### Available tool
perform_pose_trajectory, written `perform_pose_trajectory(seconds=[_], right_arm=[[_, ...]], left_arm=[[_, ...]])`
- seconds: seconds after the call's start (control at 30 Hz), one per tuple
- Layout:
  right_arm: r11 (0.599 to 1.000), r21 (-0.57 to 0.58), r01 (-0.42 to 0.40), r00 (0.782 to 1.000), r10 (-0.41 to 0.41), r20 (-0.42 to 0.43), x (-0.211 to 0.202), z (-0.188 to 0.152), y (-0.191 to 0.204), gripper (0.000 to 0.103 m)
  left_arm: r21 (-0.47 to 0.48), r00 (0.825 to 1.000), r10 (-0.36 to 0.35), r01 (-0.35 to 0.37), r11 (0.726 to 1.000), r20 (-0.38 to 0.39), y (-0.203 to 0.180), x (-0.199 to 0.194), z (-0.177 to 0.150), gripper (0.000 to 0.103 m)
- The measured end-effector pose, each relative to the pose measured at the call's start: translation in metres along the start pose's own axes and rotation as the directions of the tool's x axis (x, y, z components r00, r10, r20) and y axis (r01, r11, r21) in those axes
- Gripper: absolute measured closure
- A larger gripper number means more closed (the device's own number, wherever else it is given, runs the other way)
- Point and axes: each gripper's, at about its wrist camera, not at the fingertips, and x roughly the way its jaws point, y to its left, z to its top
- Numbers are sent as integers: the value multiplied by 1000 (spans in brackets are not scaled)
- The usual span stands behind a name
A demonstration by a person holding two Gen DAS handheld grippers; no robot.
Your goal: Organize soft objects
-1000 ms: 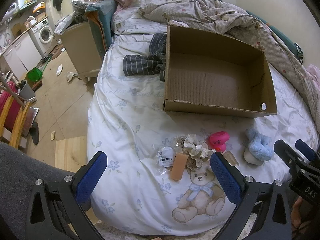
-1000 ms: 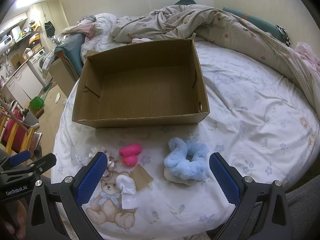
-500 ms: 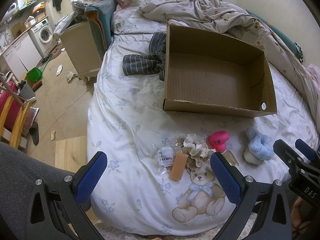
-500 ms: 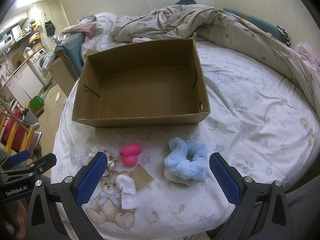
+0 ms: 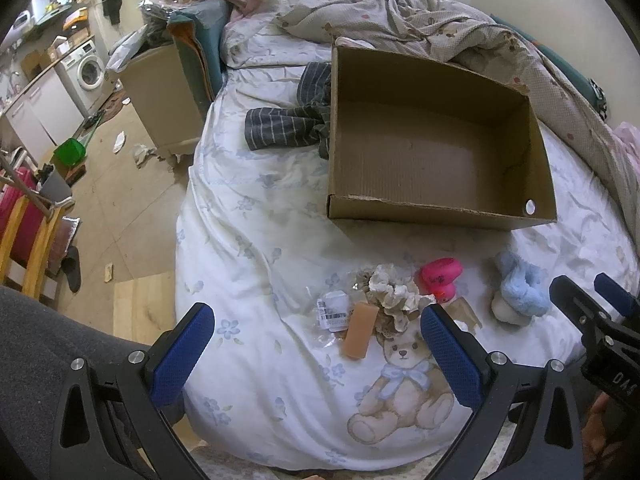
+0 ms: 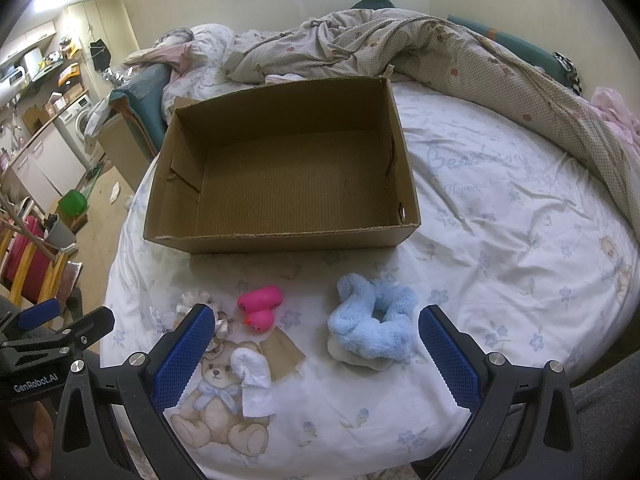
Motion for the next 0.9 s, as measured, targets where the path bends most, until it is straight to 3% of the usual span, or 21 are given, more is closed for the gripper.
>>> perform_pose_trajectory(seconds=[0.23,0.4,0.47,0.7,0.83,0.9], right_arm=[[1000,13,-19,999,20,-26,2,3,-4,0],[995,58,-77,987,84,-134,9,23,-19,0],[995,75,-64,980,77,-185,16,33,-30,0],[992,119,-32,920,76,-385,65,46,-66,0],[982,187,-32,859,123,-497,103,33,-81,0],[986,168,-13,851,100,-516,115,25,-78,0]], left_arm=[[-15,1000,-4,4,1000,-22,4,2,4,0],[-56,999,-20,17,998,-46,15,3,11,0],[-75,999,-19,15,997,-46,18,2,13,0],[-135,998,-1,-7,991,-59,32,5,16,0],[-156,998,-1,-10,988,-68,37,7,17,0],[-157,997,12,-25,987,-82,38,11,18,0]])
